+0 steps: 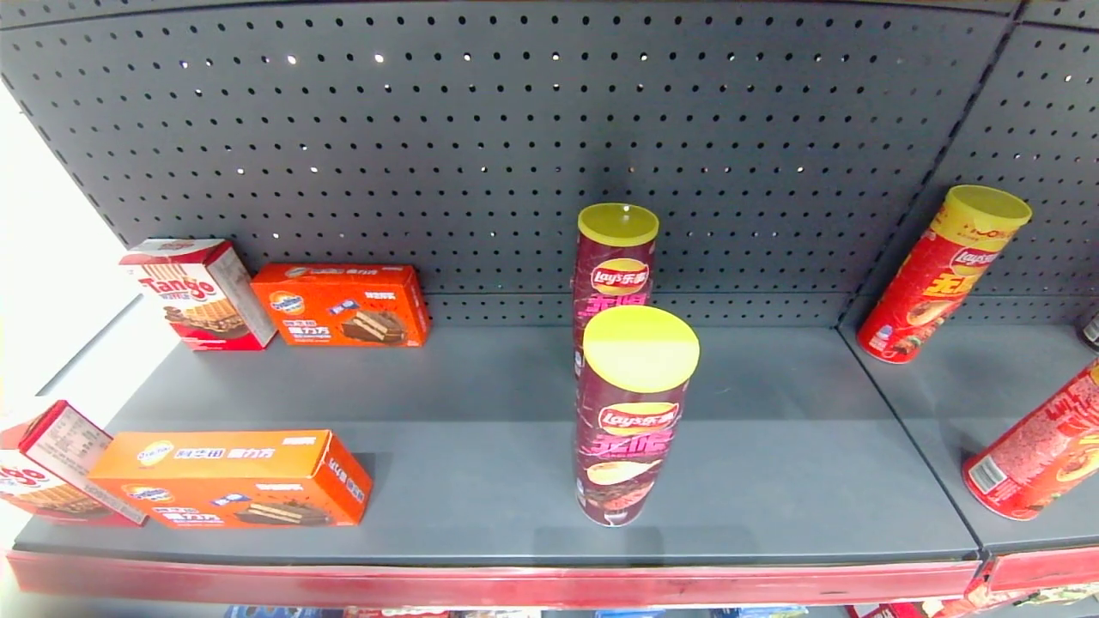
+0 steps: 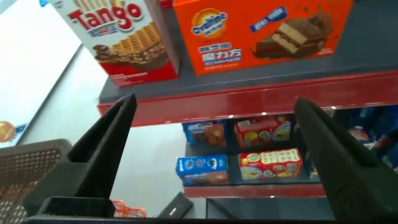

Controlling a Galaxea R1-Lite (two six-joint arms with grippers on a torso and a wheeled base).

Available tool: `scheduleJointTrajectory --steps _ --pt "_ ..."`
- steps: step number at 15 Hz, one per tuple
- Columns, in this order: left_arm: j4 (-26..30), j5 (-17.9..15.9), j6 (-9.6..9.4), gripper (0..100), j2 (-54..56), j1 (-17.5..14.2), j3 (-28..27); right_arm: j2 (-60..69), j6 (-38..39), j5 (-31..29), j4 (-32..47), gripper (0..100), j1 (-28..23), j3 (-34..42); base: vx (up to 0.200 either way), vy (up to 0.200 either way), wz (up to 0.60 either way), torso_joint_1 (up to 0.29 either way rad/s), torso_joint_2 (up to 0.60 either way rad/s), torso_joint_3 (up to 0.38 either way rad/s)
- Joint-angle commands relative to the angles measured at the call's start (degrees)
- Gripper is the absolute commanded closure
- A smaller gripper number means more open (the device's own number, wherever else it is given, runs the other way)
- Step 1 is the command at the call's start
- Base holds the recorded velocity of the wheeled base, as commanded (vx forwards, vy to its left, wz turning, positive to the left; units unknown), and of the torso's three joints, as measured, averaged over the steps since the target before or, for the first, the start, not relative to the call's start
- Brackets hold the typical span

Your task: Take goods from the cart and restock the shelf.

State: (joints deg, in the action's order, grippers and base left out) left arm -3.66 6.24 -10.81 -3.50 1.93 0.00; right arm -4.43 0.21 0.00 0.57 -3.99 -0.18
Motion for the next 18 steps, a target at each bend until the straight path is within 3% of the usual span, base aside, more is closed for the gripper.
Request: scheduleJointTrajectory --steps 1,4,12,14,15,16,17,18 --pt "-0.03 -3.08 0.18 0 -0.1 0.01 0.0 0.47 -0.3 1.58 0.04 0 5.22 0.01 0.0 0.0 0.0 0.0 0.0 0.0" --pt "0.05 -5.63 -0.09 0 -0.1 -0.08 0.0 3.28 -0.12 1.49 0.04 0 4.43 0.01 0.0 0.0 0.0 0.0 0.0 0.0" --pt "0.76 -5.54 0.27 0 1.65 -2.72 -0.09 4.43 -0.12 1.41 -0.05 0 4.16 0.01 0.0 0.0 0.0 0.0 0.0 0.0" --pt "0.32 -5.89 -1.93 0 2.71 -2.37 0.0 4.43 -0.12 1.41 -0.05 0 4.16 0.01 0.0 0.0 0.0 0.0 0.0 0.0" --pt "0.14 -6.24 -1.4 0 3.5 -2.28 0.0 4.43 -0.12 1.41 -0.05 0 4.16 0.01 0.0 0.0 0.0 0.0 0.0 0.0" --pt "0.23 -6.33 0.97 0 3.5 -2.28 0.0 4.43 -0.12 1.41 -0.05 0 4.16 0.01 0.0 0.0 0.0 0.0 0.0 0.0" --pt "0.23 -6.59 5.63 0 3.5 -2.28 0.0 4.43 -0.12 1.41 -0.05 0 4.07 0.09 0.0 0.0 0.0 0.0 0.0 0.0" --pt "0.49 -6.68 7.56 0 3.5 -2.37 -0.09 4.43 -0.12 1.41 -0.05 0 4.16 0.01 0.0 0.0 0.0 0.0 0.0 0.0"
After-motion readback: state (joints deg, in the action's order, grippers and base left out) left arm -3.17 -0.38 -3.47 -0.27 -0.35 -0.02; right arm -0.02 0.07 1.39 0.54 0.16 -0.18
